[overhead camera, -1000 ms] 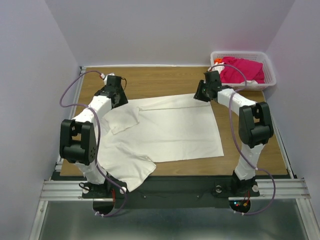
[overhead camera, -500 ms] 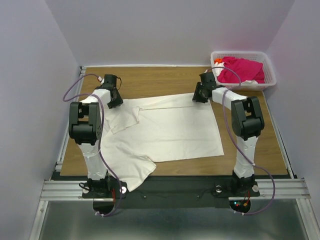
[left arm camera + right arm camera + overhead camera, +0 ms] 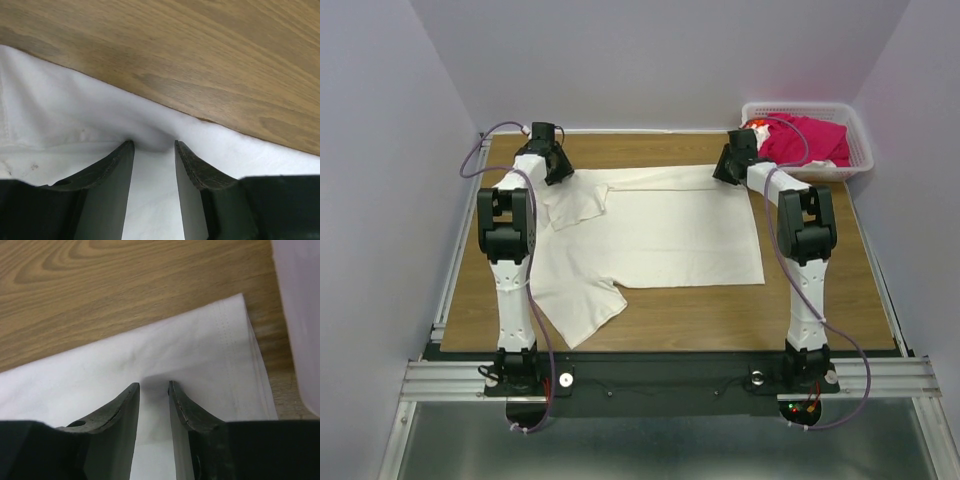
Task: Fold and stack the t-shirts
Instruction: Fold the tshirt
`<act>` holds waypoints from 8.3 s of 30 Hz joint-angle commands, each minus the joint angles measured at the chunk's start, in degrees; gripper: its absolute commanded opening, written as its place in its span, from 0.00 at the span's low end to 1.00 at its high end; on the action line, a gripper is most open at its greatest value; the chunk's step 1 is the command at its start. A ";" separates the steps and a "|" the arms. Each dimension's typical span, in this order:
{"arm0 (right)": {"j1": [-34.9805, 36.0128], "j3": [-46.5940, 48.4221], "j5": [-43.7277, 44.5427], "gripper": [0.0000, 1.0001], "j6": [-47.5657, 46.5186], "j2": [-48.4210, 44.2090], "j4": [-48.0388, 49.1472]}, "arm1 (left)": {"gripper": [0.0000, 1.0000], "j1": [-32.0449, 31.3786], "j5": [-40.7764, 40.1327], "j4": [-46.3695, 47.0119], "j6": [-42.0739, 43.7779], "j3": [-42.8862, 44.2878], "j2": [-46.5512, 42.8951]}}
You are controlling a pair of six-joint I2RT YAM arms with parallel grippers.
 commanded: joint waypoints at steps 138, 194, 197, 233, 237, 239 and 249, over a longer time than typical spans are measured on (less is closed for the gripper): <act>-4.11 -31.76 4.22 0.01 -0.22 -38.40 -26.09 | 0.00 10.50 -1.79 -16.07 -2.06 -48.95 -49.67; 25.06 -33.95 -30.58 0.49 6.36 -32.70 4.40 | 0.84 -1.45 -3.37 -10.89 -11.72 -68.98 -64.35; 28.05 -32.02 -31.63 0.49 6.89 -28.22 6.16 | 0.81 -2.77 -4.25 -10.89 -12.77 -69.24 -61.80; 35.97 -22.87 -34.36 0.01 11.46 -13.09 11.44 | 0.00 -6.11 -3.72 -12.47 -11.46 -64.16 -55.47; 35.00 -21.73 -33.22 0.01 12.78 -14.05 11.44 | 0.00 -6.20 -5.65 -13.87 -10.15 -59.15 -55.03; 34.21 -21.21 -33.04 0.01 13.13 -14.40 11.44 | 0.00 -6.11 -6.62 -14.23 -9.44 -56.07 -54.33; 29.99 -13.65 -33.04 0.01 16.03 -12.22 10.82 | 0.00 -5.58 -9.96 -13.44 -5.40 -43.94 -47.83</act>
